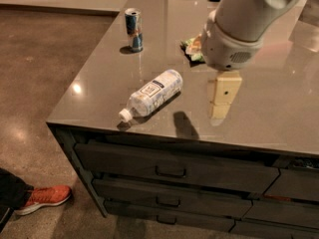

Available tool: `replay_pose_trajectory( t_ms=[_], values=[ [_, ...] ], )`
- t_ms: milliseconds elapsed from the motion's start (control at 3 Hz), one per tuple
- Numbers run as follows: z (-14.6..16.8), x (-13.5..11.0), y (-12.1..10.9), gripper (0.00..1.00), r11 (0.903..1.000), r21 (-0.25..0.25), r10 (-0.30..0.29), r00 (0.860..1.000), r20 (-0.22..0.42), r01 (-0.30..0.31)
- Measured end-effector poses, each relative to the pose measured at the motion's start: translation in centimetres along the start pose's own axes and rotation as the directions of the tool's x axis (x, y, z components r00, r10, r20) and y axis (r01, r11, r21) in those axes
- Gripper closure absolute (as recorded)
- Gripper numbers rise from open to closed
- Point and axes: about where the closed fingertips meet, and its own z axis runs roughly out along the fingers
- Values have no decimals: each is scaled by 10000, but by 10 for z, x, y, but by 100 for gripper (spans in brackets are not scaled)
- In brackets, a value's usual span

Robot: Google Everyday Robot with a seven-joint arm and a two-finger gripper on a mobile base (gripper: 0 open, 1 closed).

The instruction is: Place blue plastic bottle upright

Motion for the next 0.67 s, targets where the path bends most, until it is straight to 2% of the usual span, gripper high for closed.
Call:
replay_pose_trajectory(
  t_ms=[333,667],
  values=[
    [20,-16,-6,0,9974,-109,-717,9974,-59,716],
    [40,-24,-10,0,9923,-342,-1196,9926,-192,1189]
  ],
)
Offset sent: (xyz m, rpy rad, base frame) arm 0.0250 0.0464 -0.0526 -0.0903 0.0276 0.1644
